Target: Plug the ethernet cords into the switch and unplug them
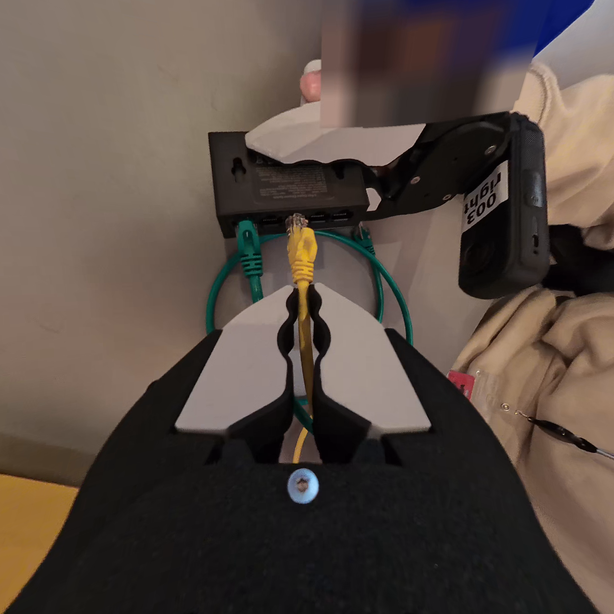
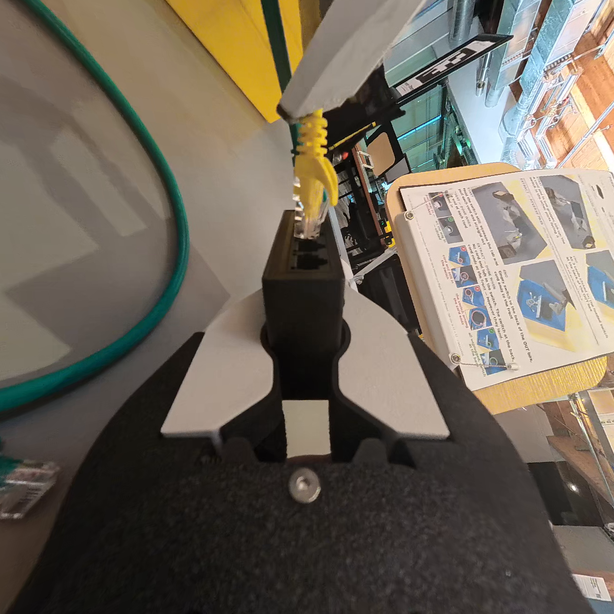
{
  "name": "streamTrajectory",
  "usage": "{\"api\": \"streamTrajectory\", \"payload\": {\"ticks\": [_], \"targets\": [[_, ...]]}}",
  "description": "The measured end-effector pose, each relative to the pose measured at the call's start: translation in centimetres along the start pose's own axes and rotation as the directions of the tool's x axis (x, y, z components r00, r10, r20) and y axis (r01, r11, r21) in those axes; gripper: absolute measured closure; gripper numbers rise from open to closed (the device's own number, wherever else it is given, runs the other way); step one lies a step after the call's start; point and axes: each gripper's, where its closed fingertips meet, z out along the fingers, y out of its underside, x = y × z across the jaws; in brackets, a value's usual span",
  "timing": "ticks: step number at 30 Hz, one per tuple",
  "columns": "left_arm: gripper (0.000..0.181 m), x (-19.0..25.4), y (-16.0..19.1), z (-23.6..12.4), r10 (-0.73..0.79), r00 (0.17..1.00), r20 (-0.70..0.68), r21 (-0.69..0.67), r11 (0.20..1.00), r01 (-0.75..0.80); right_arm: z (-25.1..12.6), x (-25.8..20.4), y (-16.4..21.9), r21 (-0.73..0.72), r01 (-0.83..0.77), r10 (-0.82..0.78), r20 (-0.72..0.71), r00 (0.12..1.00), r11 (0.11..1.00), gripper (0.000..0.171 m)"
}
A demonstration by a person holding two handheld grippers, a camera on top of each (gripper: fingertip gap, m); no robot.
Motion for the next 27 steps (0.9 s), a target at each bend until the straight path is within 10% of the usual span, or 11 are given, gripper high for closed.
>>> {"api": "streamTrajectory", "payload": {"ticks": [27], "targets": [[0.176,-0.12,0.03,0.03,-0.111,0.987,-0.118,0.146,0.981,0.128,0.05,0.06,0.03,-0.018,0.035,-0.035,-0.023,0.999,0.999,0.14]]}}
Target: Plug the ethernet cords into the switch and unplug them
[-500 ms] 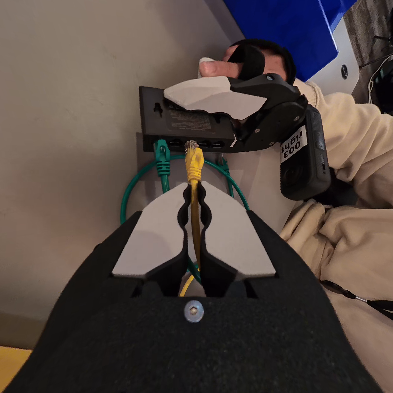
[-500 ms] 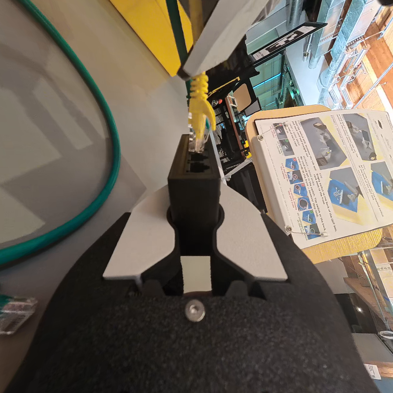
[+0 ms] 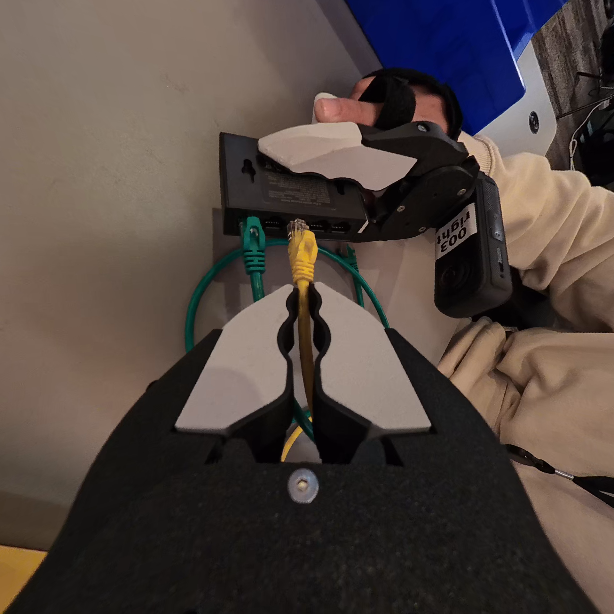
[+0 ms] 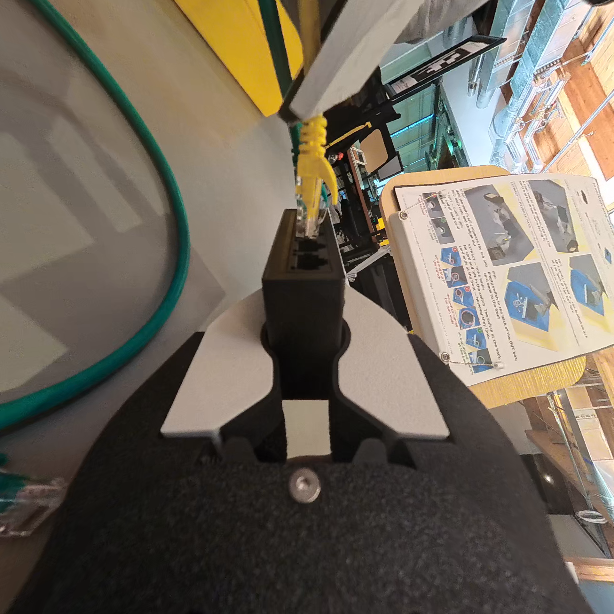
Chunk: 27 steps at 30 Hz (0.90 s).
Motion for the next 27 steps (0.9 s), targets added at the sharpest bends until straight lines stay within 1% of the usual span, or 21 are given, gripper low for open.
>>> {"api": "streamTrajectory", "payload": {"ticks": [15,20,23,27], "targets": [[0.176,0.15,-0.02,-0.01,-0.046,0.999,-0.016,0.048,0.998,0.047,0.04,-0.01,0.03,-0.007,0.003,-0.003,-0.002,1.0,1.0,0.14],[0.176,0.5,0.03,-0.21,-0.028,0.999,-0.03,0.077,0.997,0.03,-0.03,-0.01,-0.13,-0.001,0.001,-0.001,-0.004,1.0,1.0,0.14],[0.176,0.45,-0.19,-0.29,0.02,1.0,0.017,0.102,0.995,-0.022,0.0,-0.02,0.04,-0.008,-0.007,0.007,0.001,1.0,1.0,0.14],[0.176,-0.27,0.01,0.03,0.069,0.987,0.147,0.062,0.995,-0.078,0.14,-0.34,0.31,-0.021,-0.008,0.008,0.021,1.0,1.0,0.14]]}}
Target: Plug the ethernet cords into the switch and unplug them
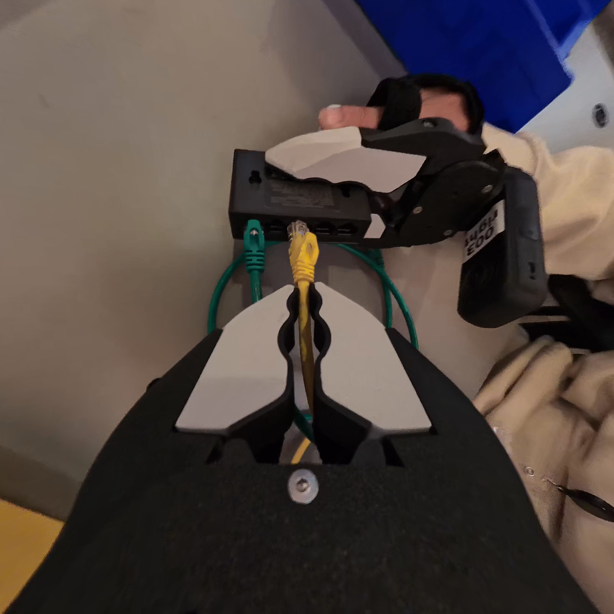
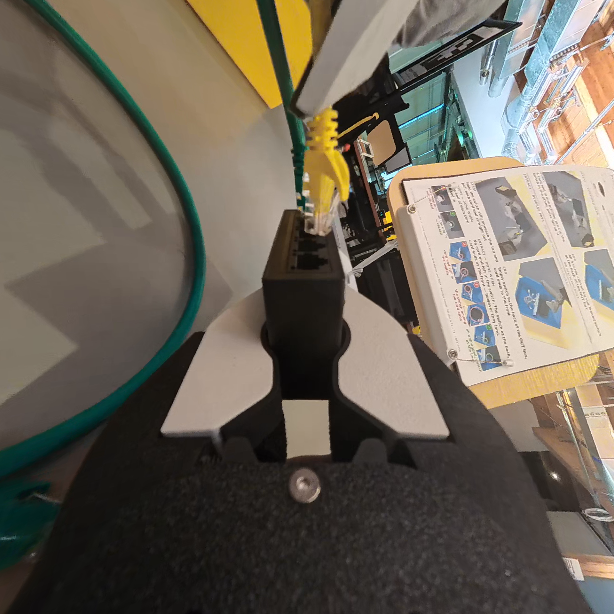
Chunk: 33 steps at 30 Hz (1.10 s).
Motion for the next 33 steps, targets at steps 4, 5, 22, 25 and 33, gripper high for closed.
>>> {"api": "streamTrajectory", "payload": {"ticks": [4,5,22,25,33], "targets": [[0.176,0.3,0.7,0.3,-0.025,1.0,-0.01,-0.05,0.998,0.024,-0.1,-0.2,-0.2,0.008,0.021,-0.021,0.001,1.0,1.0,0.14],[0.176,0.4,0.7,0.2,-0.045,0.998,-0.034,-0.044,0.998,0.043,-0.1,-0.2,-0.3,0.011,0.021,-0.021,-0.001,1.0,1.0,0.14],[0.176,0.5,-0.8,-0.3,-0.3,0.861,-0.41,0.133,0.915,0.382,-0.2,0.5,-0.2,0.0,0.04,-0.04,-0.044,0.998,0.999,0.14],[0.176,0.5,-1.0,-0.3,-0.302,0.861,-0.41,0.178,0.899,0.4,-0.2,0.5,-0.1,-0.002,0.025,-0.025,-0.04,0.999,1.0,0.14],[0.176,0.6,-0.7,-0.4,-0.303,0.826,-0.475,0.253,0.852,0.458,-0.1,0.3,-0.2,0.001,0.043,-0.042,-0.033,0.999,0.999,0.14]]}}
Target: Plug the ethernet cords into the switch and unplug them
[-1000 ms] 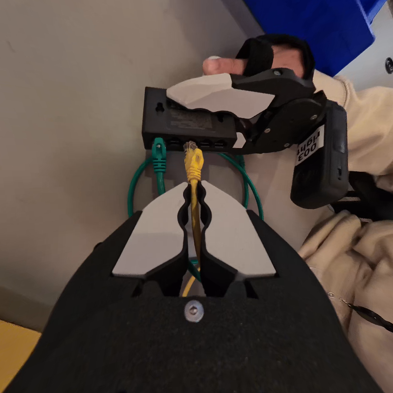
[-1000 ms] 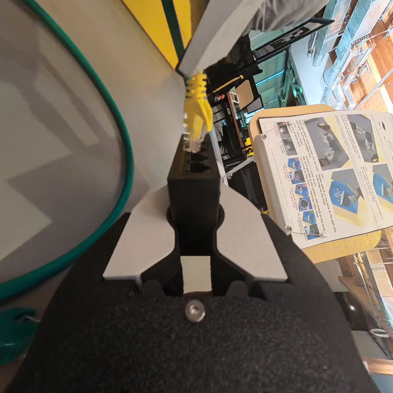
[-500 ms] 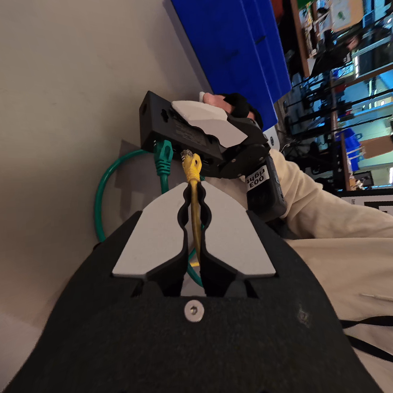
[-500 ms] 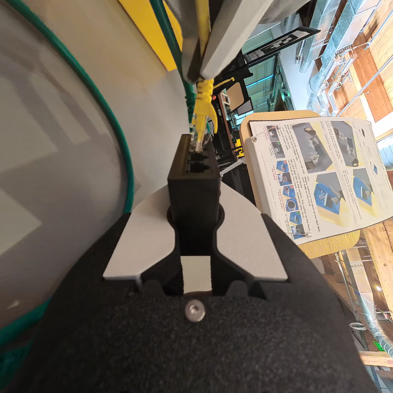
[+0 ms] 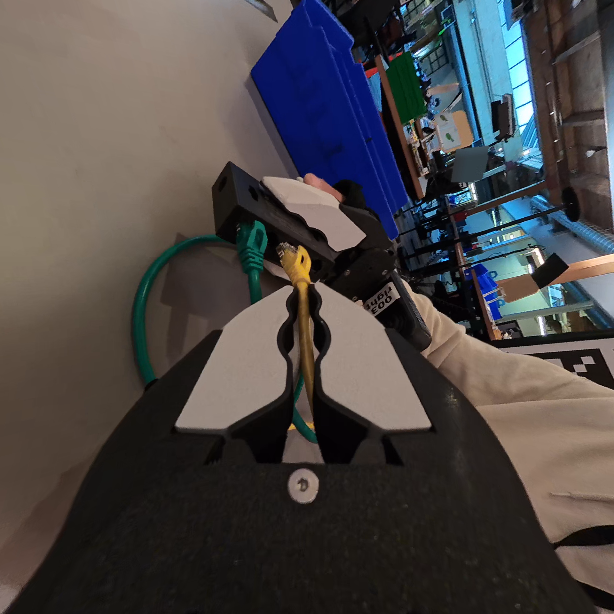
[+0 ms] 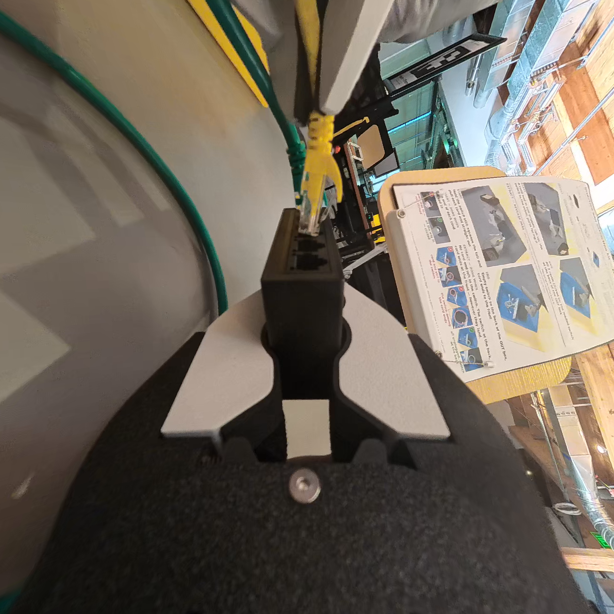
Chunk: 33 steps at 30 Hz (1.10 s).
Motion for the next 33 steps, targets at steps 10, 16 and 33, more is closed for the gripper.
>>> {"api": "streamTrajectory", "payload": {"ticks": [10,16,33], "targets": [[0.176,-0.2,0.1,0.5,0.005,1.0,0.028,0.06,0.998,-0.006,0.1,-0.1,0.2,-0.013,-0.002,0.002,0.006,1.0,1.0,0.14],[0.176,-0.7,0.5,1.0,0.04,0.994,0.105,0.031,0.999,-0.044,0.0,-0.2,0.2,-0.012,0.006,-0.006,0.009,1.0,1.0,0.14],[0.173,-0.7,-0.6,1.1,0.773,0.447,0.449,-0.298,0.602,-0.741,-0.4,0.3,-0.2,0.044,-0.146,0.144,0.051,0.988,0.988,0.14]]}}
